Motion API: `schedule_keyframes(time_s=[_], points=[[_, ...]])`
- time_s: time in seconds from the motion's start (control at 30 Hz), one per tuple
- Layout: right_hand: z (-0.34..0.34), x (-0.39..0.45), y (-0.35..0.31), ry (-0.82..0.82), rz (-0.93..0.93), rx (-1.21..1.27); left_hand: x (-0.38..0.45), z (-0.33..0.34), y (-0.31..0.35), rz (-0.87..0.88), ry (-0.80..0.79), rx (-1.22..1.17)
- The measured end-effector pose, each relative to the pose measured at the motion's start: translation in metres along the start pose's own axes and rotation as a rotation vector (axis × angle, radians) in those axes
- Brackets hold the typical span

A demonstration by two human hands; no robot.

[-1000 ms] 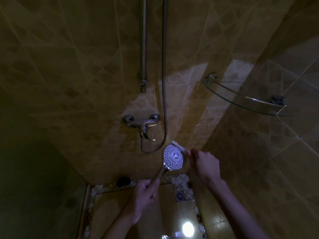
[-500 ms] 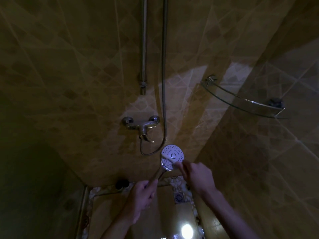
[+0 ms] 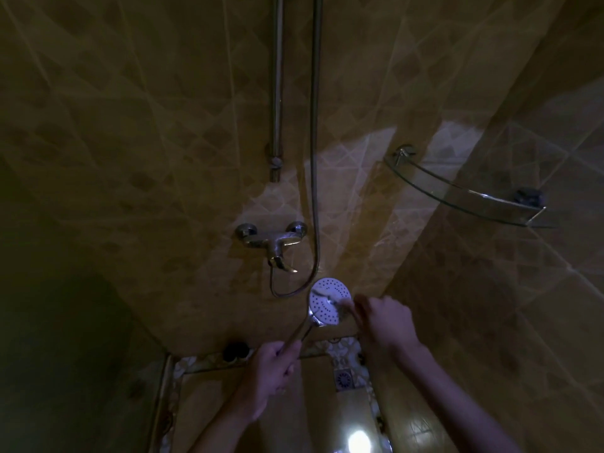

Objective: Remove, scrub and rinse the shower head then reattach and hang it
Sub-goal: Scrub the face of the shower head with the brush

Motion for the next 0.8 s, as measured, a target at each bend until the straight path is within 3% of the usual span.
schedule_keyframes(time_s=[0.13,0.27,0.47,0.63,0.8], points=[[-0.015,0.017,0.014,0.033,0.073,-0.020,0.000,0.005,0.003,0.005,-0.026,0.008],[-0.004,-0.007,-0.017,-0.012,-0.132,-0.059,0.001,0.004,0.004,0.008,-0.023,-0.020],[-0.025,0.019,0.026,0.044,0.094,-0.025,0.000,0.002,0.005,0.017,-0.017,-0.020],[-0.003,-0.018,-0.007,0.020,-0.074,-0.013,0.001,0.001,0.005,0.029,0.001,-0.022],[-0.014,0.003,0.028,0.060,0.145,0.050,-0.002,0.003,0.002,0.014,-0.020,-0.051]])
Point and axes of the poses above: each hand's wrist, its own x-axis towards the middle knuckle, its own z-axis out of the palm, y = z × x, the point moved 8 cm from there along x, towards the middle knuckle, and after that the axes turned 6 degrees about z, right-handed, at the moved point
